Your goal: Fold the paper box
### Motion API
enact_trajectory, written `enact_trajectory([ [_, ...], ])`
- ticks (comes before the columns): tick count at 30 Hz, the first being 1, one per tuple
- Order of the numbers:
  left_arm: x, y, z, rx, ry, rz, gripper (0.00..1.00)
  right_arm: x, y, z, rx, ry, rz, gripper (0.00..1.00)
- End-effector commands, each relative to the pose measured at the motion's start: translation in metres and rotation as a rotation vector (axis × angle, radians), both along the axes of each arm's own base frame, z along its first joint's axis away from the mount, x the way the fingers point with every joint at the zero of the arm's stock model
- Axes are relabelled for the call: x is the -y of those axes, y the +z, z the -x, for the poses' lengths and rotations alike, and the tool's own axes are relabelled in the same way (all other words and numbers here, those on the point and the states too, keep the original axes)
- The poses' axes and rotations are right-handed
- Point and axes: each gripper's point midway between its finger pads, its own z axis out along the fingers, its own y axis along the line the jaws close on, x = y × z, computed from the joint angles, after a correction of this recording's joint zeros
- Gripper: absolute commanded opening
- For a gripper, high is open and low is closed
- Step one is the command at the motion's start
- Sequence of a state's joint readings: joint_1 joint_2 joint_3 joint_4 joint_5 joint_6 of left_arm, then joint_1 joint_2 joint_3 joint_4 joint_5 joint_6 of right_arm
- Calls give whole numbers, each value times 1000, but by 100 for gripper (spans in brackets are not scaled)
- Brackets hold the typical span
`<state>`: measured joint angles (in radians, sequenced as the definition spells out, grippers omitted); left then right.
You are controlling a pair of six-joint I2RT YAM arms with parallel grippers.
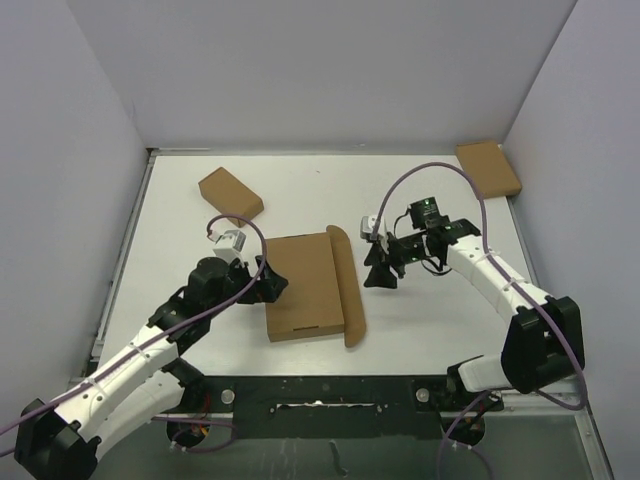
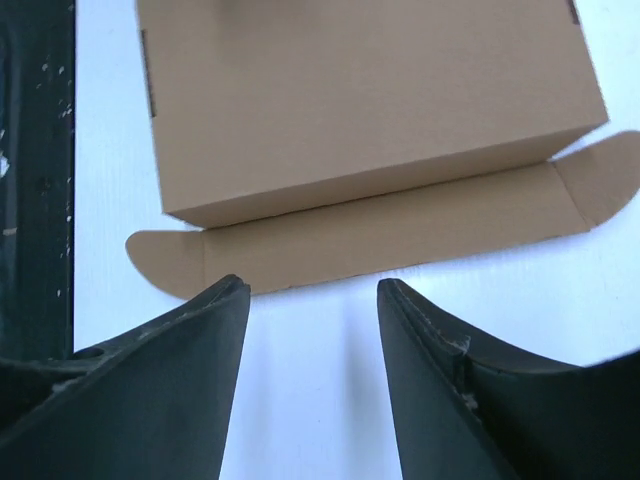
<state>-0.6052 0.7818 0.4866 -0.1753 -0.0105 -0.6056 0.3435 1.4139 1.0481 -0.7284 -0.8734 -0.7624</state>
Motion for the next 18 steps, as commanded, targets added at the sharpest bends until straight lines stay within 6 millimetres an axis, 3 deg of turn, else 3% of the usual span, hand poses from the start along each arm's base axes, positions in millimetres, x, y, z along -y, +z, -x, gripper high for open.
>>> enact_trajectory([
  [1,9,16,0,-12,-28,67,96,-7,13,22,166,190,-132,57],
  [6,8,-1,4,-93,-18,56,92,-4,1,50,290,370,-180,76],
  [10,7,-7,5,-115,-17,50,91,2,-7,55,383,416,-166,99],
  [18,11,-18,3,-135,-13,59,91,6,-35,78,458,565,-142,98],
])
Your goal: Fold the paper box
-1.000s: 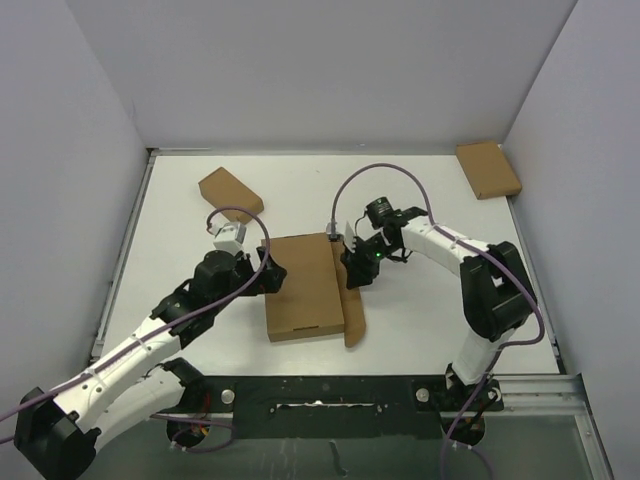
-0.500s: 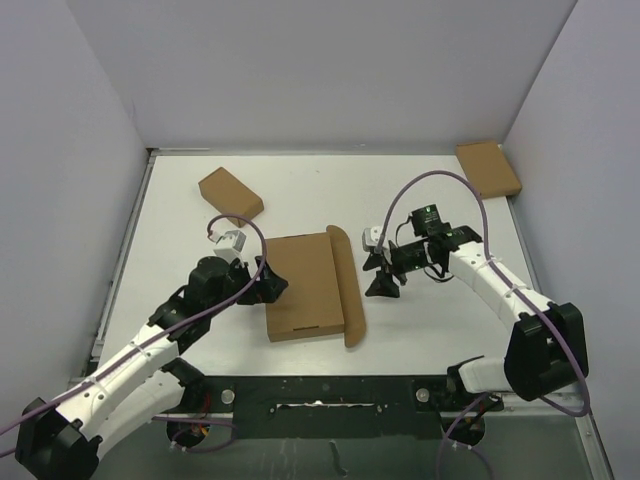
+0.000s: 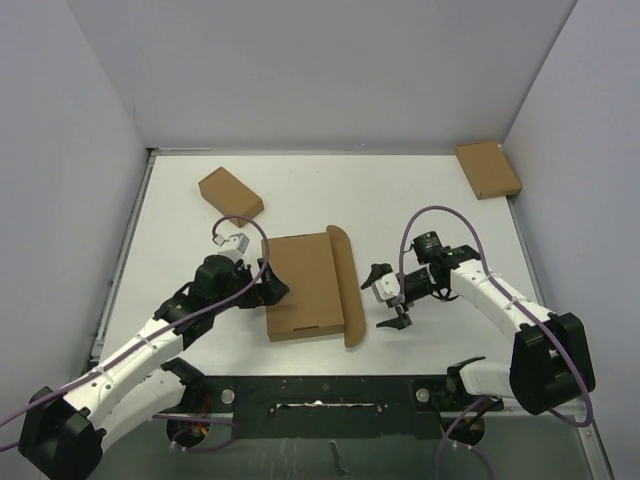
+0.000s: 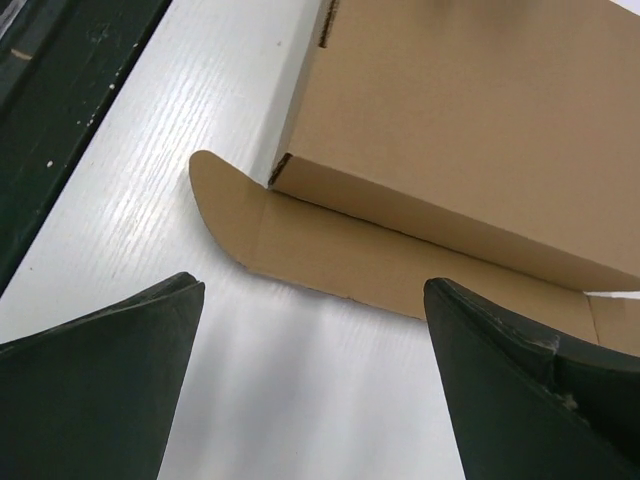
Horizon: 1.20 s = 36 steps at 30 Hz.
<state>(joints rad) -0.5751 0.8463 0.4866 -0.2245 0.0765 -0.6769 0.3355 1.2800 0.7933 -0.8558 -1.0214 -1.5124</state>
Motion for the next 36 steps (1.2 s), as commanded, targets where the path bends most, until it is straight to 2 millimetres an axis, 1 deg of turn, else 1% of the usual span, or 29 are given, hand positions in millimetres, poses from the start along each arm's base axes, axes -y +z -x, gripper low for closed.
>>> enact_trajectory([
  [1,7,4,-8,13,2,32,90,-6,-3,14,112,131,-35,98],
  [2,7,2,-9,8,4,26,90,-7,-8,17,116,146,-21,100],
  [4,7,-3,-11,-4,10,14,90,-10,-19,20,133,180,22,95],
  [8,5,-10,-15,-12,20,-14,88,-19,-41,31,172,267,110,84],
  [9,4,-12,-16,-14,23,-21,88,-20,-47,31,191,280,134,81],
  [13,2,-23,-18,-39,37,-47,87,-23,-59,39,207,327,181,69],
  [16,0,-32,-17,-59,46,-59,86,-23,-64,40,213,341,199,63],
  [21,-1,-43,-16,-77,50,-60,86,-24,-71,45,232,370,216,57],
  [24,-1,-45,-16,-80,52,-58,85,-28,-74,47,241,373,219,53],
  [27,-1,-46,-17,-81,54,-56,82,-32,-76,46,250,371,226,48],
  [32,2,-49,-17,-91,41,-52,81,-36,-73,46,253,364,221,40],
  [36,7,-48,-19,-89,24,-41,81,-38,-70,49,241,369,203,36],
])
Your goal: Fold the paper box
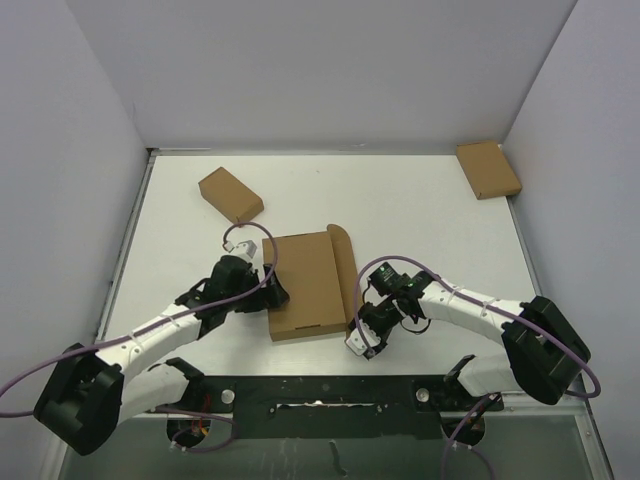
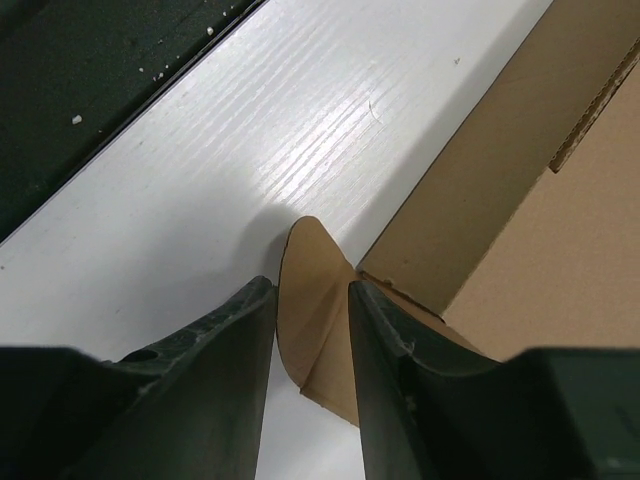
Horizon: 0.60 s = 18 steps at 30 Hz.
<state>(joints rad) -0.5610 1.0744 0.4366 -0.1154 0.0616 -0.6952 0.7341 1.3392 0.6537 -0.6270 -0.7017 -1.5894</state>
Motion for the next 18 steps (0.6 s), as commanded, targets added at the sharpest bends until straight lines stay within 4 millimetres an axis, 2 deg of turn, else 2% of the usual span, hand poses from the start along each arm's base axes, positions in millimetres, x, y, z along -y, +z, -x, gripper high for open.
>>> enact_trajectory([
  [1,11,14,-14,57,-17,46,81,-8,4,1,-6,6,-30,35],
  [8,8,3,-15,37,-20,9,81,-10,9,-13,-4,-73,-27,22],
  [18,-3,-9,-17,20,-29,15,65,-6,21,-25,-129,-206,-50,16],
])
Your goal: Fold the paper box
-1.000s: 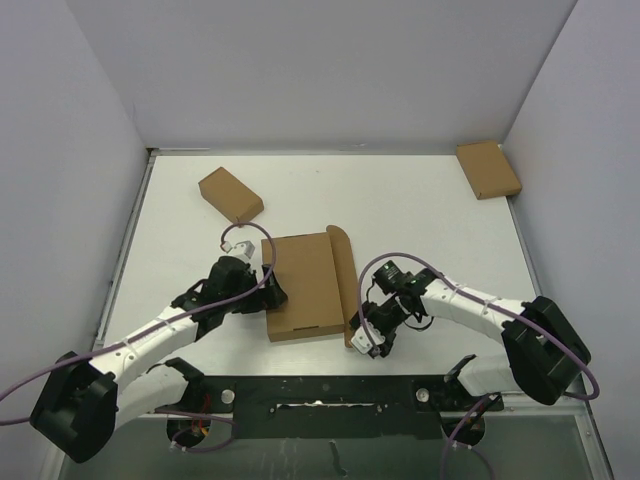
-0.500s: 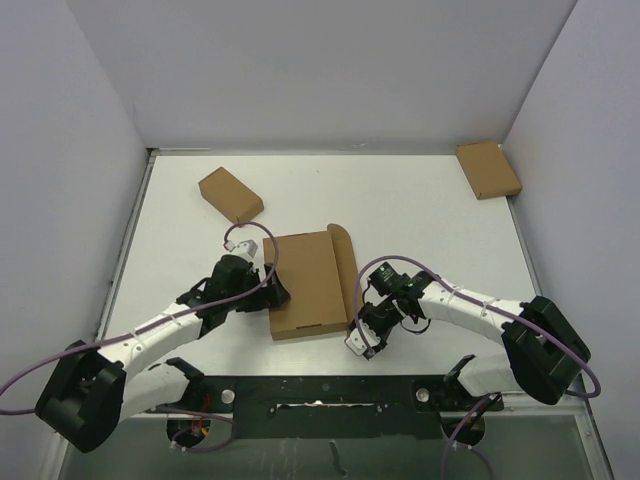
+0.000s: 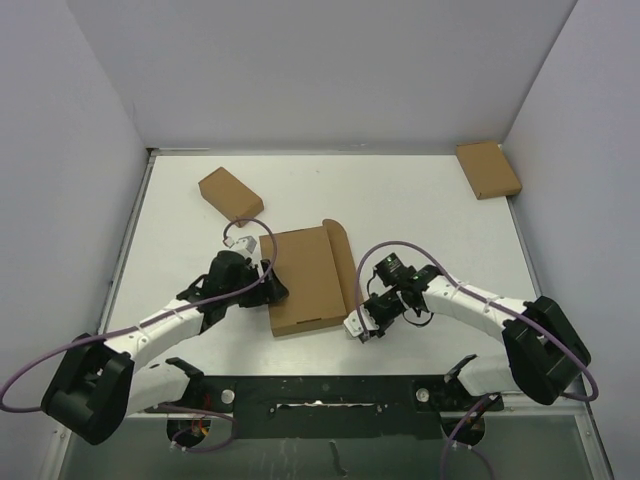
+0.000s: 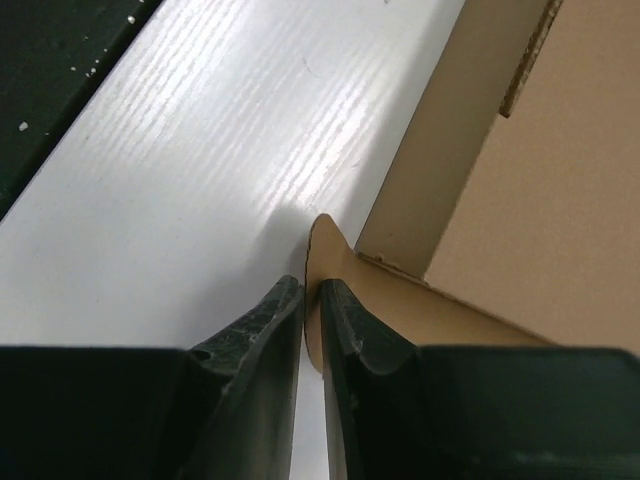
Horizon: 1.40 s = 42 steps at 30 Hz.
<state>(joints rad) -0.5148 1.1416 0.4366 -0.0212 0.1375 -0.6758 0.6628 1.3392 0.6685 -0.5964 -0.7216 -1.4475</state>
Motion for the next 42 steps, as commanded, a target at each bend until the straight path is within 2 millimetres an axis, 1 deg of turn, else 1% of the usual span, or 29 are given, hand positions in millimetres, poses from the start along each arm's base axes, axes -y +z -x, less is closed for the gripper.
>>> enact_trajectory([
  [1,-9,-9,-6,13,-11,-29,64,-11,16,-7,-67,-47,-41,15],
  [5,-8,-12,-6,1,-26,-24,61,-11,16,-13,-105,-95,-20,13],
  [10,-7,-16,-7,-13,-37,-26,60,-9,11,-18,-147,-135,17,0],
  [18,-9,-20,-7,-27,-37,-33,59,0,13,-24,-225,-198,19,0],
  [23,-10,-21,-7,-34,-35,-34,57,0,14,-27,-262,-225,18,0],
  [31,-12,-26,-6,-51,-29,-43,57,2,8,-35,-349,-320,69,0],
  [42,-15,-28,-7,-60,-24,-48,57,11,6,-37,-424,-360,83,0],
])
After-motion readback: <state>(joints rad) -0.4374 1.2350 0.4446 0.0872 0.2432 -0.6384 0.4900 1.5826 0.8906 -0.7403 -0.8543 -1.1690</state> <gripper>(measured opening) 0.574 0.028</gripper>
